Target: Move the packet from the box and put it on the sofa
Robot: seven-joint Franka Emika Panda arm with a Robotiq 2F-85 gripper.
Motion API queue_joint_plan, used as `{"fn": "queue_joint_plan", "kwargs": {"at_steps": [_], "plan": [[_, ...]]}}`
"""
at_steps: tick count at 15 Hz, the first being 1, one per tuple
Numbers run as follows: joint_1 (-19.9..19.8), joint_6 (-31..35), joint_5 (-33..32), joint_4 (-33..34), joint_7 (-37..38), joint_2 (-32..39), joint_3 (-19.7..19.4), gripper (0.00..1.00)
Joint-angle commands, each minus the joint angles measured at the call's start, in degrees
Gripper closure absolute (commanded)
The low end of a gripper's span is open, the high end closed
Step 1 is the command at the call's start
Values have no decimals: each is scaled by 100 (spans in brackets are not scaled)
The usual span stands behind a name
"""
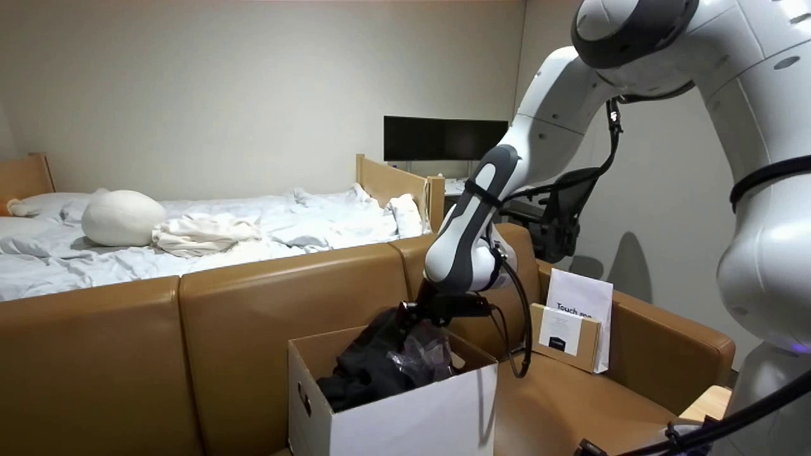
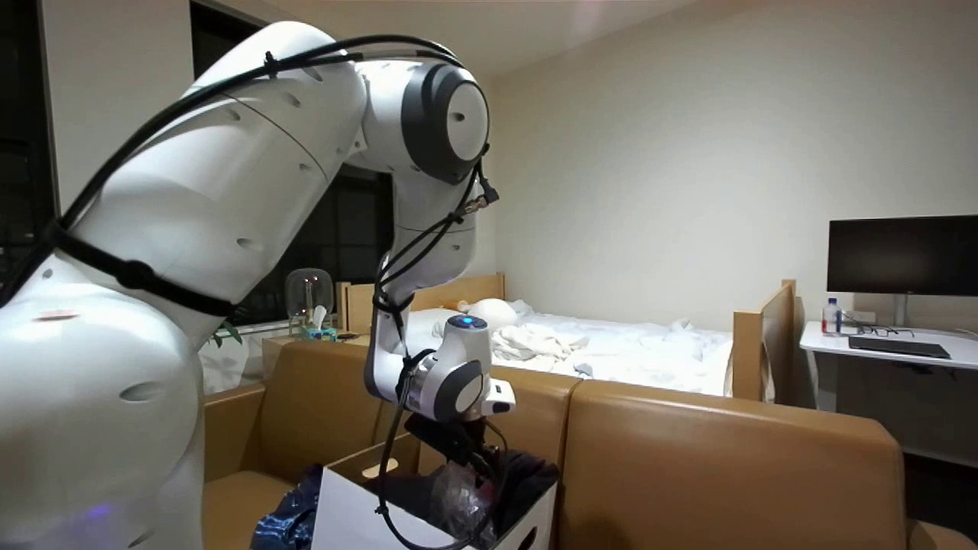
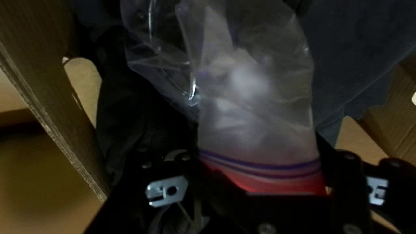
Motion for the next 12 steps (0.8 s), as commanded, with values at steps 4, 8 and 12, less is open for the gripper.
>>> {"fn": "queue_joint_plan", "kwargs": {"at_steps": [4,8,12], "plan": [[-1606,-71,357,-118,-424,578,1197,72],[-2815,-46,498,-154,-401,893,2098,93],[-4239,-137,485,22,-372,1483,3277,97]]}}
